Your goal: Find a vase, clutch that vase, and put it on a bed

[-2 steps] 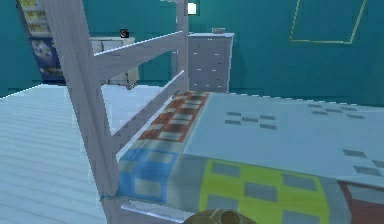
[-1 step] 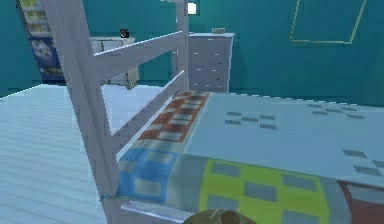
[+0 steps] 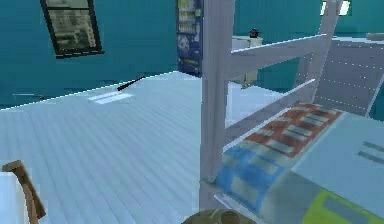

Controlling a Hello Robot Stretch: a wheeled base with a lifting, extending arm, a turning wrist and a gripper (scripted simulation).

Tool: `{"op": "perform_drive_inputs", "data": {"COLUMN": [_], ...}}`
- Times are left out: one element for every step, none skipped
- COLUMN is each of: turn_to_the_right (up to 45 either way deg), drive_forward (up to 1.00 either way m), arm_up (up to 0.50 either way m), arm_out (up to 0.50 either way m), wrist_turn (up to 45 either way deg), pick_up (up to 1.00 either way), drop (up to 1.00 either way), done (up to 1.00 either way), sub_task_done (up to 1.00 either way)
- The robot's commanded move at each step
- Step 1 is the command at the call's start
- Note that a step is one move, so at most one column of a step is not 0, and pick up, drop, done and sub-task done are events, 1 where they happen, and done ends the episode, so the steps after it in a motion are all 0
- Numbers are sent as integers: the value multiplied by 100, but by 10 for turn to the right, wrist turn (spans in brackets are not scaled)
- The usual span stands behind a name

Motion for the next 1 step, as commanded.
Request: {"op": "perform_drive_inputs", "data": {"turn_to_the_right": [-450], "drive_forward": [0], "arm_up": [0], "arm_out": [0], "wrist_turn": [0], "pick_up": [0], "drop": [0], "done": [0], "sub_task_done": [0]}}
